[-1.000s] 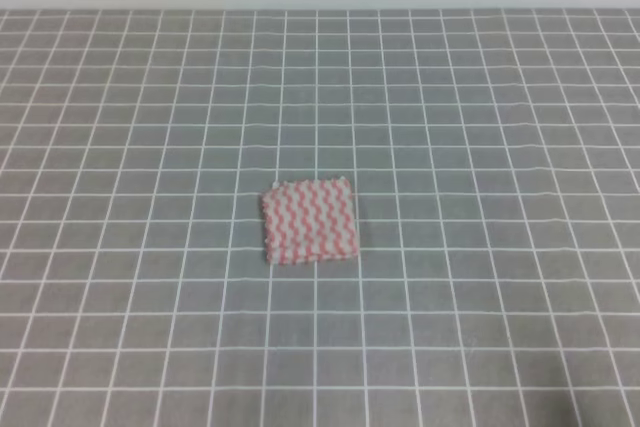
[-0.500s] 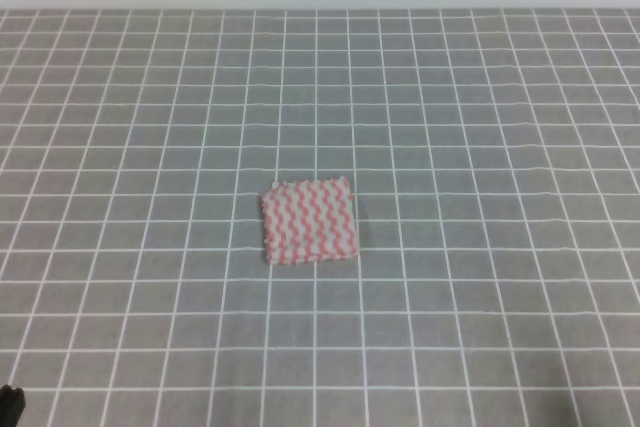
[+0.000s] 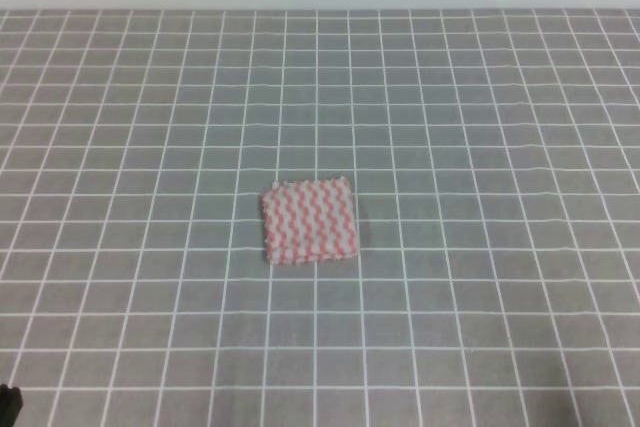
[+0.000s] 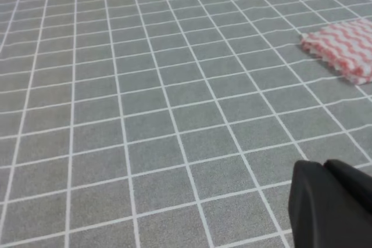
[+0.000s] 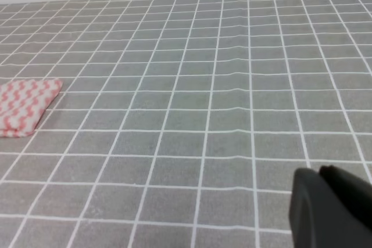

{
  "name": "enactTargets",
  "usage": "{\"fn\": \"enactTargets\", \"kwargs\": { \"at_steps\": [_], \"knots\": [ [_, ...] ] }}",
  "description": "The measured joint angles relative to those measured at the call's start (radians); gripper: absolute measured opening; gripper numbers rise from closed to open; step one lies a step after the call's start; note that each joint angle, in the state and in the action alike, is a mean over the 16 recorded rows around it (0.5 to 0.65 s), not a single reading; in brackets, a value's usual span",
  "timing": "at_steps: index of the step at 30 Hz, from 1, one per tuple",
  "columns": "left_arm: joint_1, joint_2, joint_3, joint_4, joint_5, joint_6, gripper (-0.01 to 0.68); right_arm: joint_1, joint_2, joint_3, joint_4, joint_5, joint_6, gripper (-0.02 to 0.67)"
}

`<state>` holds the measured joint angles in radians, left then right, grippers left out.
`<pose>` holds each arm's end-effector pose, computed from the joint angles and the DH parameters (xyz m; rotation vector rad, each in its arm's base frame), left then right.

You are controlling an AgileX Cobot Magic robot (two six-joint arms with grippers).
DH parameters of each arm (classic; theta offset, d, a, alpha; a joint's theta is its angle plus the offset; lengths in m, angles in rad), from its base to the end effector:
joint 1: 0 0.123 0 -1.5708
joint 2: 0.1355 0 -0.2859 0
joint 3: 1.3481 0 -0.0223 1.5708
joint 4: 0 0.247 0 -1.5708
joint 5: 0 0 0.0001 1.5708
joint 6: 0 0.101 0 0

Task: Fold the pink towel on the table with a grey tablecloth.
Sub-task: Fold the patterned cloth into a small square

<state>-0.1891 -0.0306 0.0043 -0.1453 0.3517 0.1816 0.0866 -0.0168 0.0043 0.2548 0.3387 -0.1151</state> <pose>0.0547 -0.0156 0.1795 0.2465 1.7908 -0.1476 0.0567 0.0134 0.1807 -0.0247 1.8044 0.2270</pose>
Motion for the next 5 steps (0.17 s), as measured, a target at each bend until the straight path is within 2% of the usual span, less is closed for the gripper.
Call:
{"fn": "enactTargets", "kwargs": {
  "at_steps": [5],
  "knots": [
    [0.003,0.001,0.000,0.000,0.000,0.000,-0.004,0.000,0.000,0.000,0.000,0.000,0.000,-0.015]
  ]
}}
